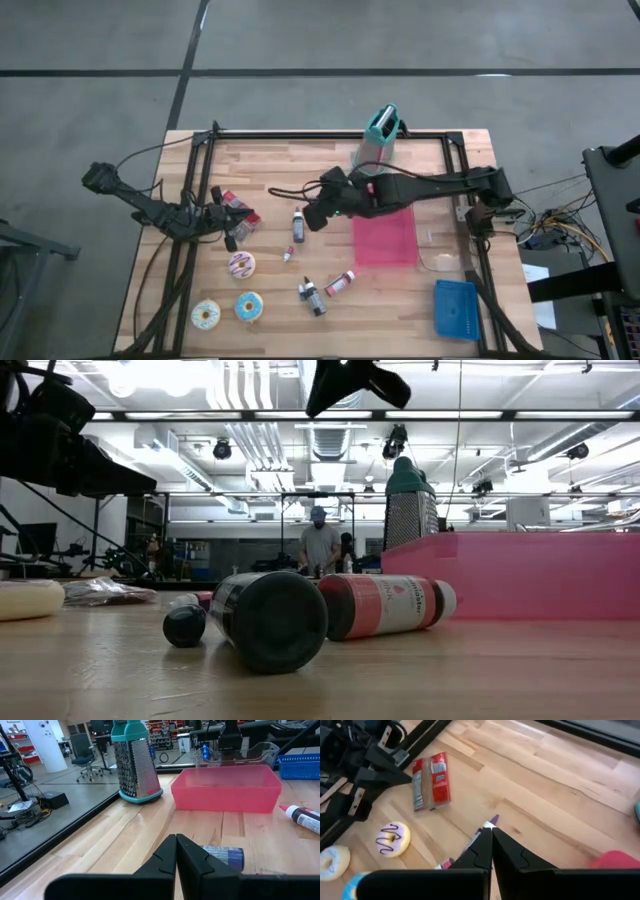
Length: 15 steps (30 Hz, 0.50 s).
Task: Pick & Place Food Item
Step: Put the purple food coloring bottle into the blue bin
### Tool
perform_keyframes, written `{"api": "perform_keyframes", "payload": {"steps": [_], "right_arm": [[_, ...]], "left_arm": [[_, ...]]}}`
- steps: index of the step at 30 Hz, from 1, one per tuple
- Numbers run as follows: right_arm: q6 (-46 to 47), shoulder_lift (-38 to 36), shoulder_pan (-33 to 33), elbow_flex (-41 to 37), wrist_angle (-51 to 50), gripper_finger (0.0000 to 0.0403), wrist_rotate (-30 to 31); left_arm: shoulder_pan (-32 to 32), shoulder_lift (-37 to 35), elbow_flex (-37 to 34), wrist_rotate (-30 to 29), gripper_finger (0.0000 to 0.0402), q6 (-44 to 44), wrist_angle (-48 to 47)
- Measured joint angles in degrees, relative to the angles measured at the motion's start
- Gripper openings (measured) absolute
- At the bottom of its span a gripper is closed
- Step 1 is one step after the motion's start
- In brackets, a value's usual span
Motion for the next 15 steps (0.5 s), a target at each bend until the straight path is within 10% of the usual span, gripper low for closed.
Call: {"api": "perform_keyframes", "payload": {"steps": [10,15], "right_arm": [[6.9,7.2,0.1,3.8,-4.0,0.0008,5.5],[7.2,11.8,0.0,4.6,-8.4,0.0008,-2.4]], "left_arm": [[0.0,0.0,0.0,0.0,0.0012,0.0,0.0],[0.0,0.1,0.0,0.1,0.0012,0.0,0.1]]}}
